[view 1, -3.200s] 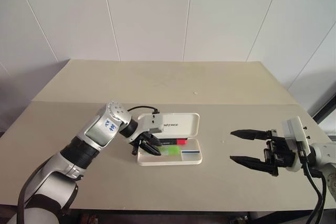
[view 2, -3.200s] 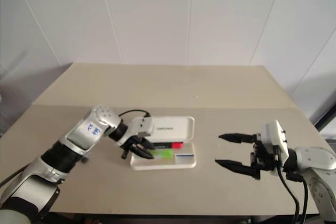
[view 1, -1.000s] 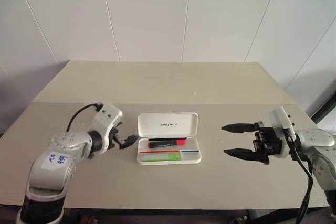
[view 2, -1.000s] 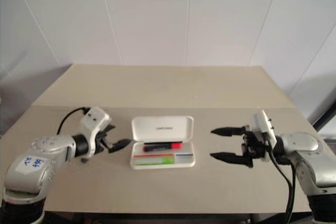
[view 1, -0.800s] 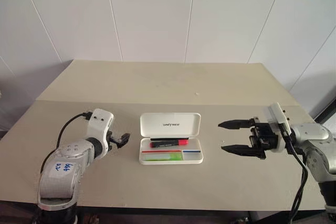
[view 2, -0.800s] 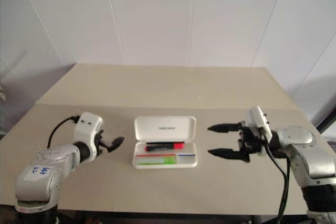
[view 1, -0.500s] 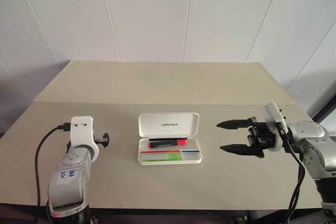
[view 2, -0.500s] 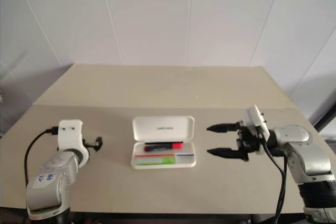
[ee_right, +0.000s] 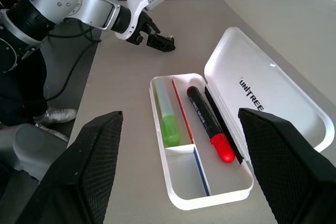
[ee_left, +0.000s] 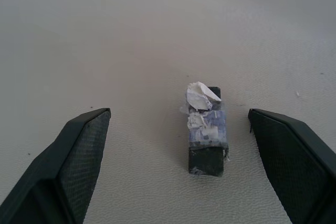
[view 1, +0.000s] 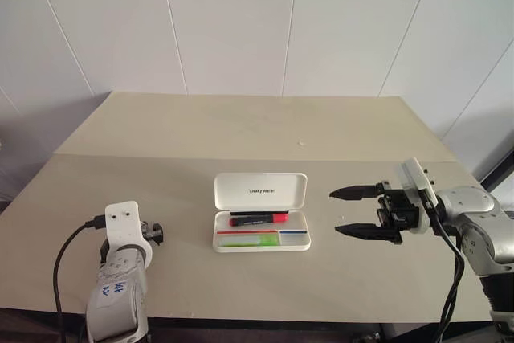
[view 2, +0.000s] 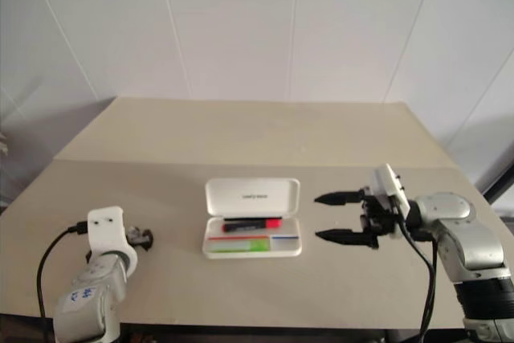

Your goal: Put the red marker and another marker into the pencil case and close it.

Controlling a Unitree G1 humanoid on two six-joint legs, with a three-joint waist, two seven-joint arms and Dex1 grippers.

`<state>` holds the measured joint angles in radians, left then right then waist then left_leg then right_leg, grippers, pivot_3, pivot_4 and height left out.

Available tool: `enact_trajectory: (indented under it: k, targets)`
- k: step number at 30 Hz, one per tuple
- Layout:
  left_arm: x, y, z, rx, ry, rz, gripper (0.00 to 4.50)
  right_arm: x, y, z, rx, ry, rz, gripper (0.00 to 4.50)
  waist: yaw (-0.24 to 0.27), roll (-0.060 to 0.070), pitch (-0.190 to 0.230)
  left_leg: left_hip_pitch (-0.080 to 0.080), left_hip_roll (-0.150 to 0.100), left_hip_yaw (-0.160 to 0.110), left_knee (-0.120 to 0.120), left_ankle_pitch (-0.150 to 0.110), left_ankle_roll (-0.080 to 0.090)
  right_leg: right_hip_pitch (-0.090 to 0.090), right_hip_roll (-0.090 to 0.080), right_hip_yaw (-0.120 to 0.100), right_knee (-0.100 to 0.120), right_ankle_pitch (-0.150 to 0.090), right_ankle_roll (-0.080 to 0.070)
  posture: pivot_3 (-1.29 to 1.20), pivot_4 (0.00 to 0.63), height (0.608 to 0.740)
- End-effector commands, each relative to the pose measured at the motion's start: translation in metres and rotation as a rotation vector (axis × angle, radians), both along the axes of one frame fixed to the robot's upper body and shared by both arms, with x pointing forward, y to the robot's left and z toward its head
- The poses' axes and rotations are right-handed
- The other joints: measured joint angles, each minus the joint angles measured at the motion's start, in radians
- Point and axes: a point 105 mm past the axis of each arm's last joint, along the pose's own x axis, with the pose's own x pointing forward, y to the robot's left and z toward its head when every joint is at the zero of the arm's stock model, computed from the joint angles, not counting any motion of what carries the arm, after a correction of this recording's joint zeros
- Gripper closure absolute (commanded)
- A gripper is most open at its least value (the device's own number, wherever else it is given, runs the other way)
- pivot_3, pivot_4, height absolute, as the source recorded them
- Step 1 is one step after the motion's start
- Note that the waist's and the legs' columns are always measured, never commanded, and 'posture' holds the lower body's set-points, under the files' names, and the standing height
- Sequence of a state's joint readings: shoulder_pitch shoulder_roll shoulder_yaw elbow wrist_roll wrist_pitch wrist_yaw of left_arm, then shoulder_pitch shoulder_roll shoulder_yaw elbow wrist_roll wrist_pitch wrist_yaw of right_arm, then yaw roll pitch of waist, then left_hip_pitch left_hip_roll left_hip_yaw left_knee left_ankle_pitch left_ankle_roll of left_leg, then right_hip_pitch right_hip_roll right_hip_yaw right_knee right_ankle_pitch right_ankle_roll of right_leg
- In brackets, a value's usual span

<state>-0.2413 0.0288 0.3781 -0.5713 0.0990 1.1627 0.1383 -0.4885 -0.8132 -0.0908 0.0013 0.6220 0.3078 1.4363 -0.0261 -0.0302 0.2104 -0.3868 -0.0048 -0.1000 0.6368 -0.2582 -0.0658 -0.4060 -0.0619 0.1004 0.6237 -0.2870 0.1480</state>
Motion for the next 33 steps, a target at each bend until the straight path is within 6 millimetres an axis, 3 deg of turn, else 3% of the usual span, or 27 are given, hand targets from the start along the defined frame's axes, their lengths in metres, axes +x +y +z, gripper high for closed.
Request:
enact_trajectory:
  k: [1, 13, 16, 19, 25, 29, 33]
  targets:
    - [-0.005, 0.004, -0.006, -0.027, -0.005, 0.019, 0.41, -0.003, -0.001, 0.01, 0.01, -0.043, 0.003, 0.0, 0.0, 0.0, 0.0, 0.0, 0.0, 0.0, 0.0, 0.0, 0.0, 0.0, 0.0, 0.0, 0.0, 0.0, 0.0, 0.0, 0.15, 0.74]
    - [0.001, 0.006, -0.009, -0.134, -0.066, 0.016, 4.12, -0.002, -0.001, 0.011, 0.014, -0.047, -0.001, 0.0, -0.001, 0.0, 0.0, 0.001, 0.0, 0.0, 0.0, 0.0, 0.0, 0.0, 0.0, 0.0, -0.001, 0.0, 0.0, 0.0, 0.15, 0.74]
    - [0.006, 0.004, -0.005, -0.141, -0.094, -0.02, 4.13, -0.003, -0.002, 0.011, 0.014, -0.049, -0.006, 0.0, -0.001, 0.0, 0.0, 0.001, 0.0, 0.0, 0.0, 0.0, 0.0, 0.0, 0.0, 0.0, -0.001, 0.0, 0.0, 0.0, 0.15, 0.74]
    - [0.02, 0.003, 0.016, -0.137, -0.172, -0.129, 4.13, -0.003, -0.003, 0.012, 0.015, -0.051, -0.013, 0.0, 0.001, 0.0, 0.0, 0.001, 0.0, 0.0, 0.0, 0.001, 0.0, 0.0, 0.001, 0.0, -0.001, 0.001, -0.001, 0.0, 0.15, 0.74]
    - [0.049, -0.005, 0.076, -0.089, -0.304, -0.413, 4.13, -0.006, -0.006, 0.016, 0.037, -0.052, -0.014, 0.0, -0.001, -0.001, 0.0, 0.0, 0.0, 0.0, 0.0, 0.001, 0.0, 0.001, 0.001, -0.001, -0.002, 0.002, -0.001, 0.0, 0.15, 0.74]
    - [0.061, -0.024, 0.113, -0.041, -0.364, -0.639, 4.13, -0.009, -0.01, 0.019, 0.057, -0.049, -0.01, 0.0, -0.002, -0.001, 0.0, 0.0, 0.0, 0.0, -0.002, 0.001, 0.0, 0.001, 0.0, -0.001, -0.004, 0.002, 0.0, 0.0, 0.15, 0.74]
    - [0.063, -0.07, 0.158, -0.014, -0.397, -1.008, 4.13, -0.007, -0.022, 0.012, 0.042, -0.033, -0.059, 0.0, 0.001, -0.001, 0.001, -0.002, 0.001, 0.0, -0.005, 0.001, -0.001, -0.003, 0.001, -0.001, -0.003, 0.002, -0.001, 0.0, 0.15, 0.74]
